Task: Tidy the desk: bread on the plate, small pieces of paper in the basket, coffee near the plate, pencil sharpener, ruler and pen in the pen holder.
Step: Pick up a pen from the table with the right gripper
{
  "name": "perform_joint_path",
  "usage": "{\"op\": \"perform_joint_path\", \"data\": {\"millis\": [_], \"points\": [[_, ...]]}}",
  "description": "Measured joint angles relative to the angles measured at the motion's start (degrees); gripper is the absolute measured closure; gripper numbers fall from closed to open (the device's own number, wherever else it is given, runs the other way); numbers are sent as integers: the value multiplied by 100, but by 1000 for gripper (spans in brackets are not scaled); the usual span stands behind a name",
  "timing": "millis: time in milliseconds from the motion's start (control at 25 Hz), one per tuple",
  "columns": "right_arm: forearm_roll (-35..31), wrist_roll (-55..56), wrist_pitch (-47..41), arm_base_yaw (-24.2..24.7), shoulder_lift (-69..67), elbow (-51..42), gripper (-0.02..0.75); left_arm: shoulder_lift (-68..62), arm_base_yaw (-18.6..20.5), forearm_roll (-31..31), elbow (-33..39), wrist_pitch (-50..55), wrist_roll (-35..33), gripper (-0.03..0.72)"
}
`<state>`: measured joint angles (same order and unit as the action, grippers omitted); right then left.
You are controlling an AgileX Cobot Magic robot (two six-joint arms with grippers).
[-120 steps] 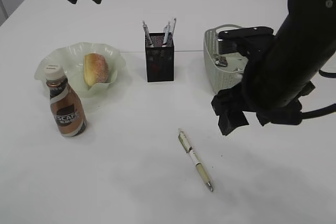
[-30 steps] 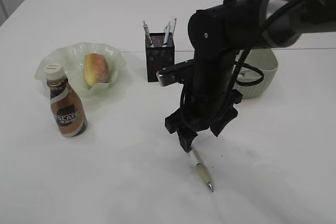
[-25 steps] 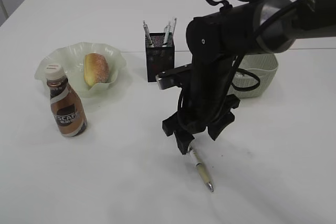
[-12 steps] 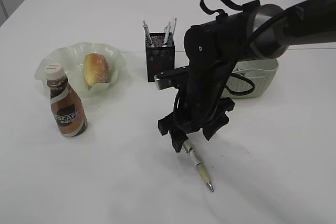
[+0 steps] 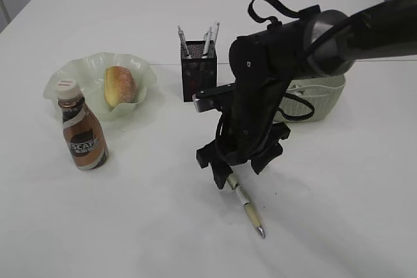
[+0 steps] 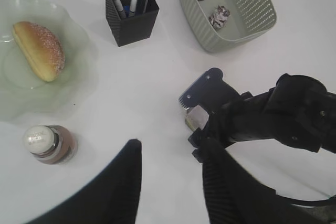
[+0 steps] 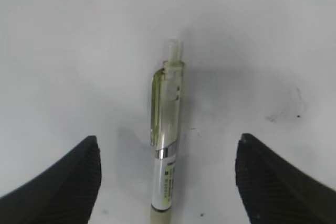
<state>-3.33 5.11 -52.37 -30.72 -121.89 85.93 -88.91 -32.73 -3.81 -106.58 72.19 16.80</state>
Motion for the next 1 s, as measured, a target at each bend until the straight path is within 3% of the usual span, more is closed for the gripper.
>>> {"op": "perform_joint_path", "data": {"millis": [520,1000], "points": [[-23,0,-687,0,-457,687,157,0,0,-87,0,0,0,398],[-23,0,-1172,0,-494,732,156,0,0,-100,0,0,0,398]]}}
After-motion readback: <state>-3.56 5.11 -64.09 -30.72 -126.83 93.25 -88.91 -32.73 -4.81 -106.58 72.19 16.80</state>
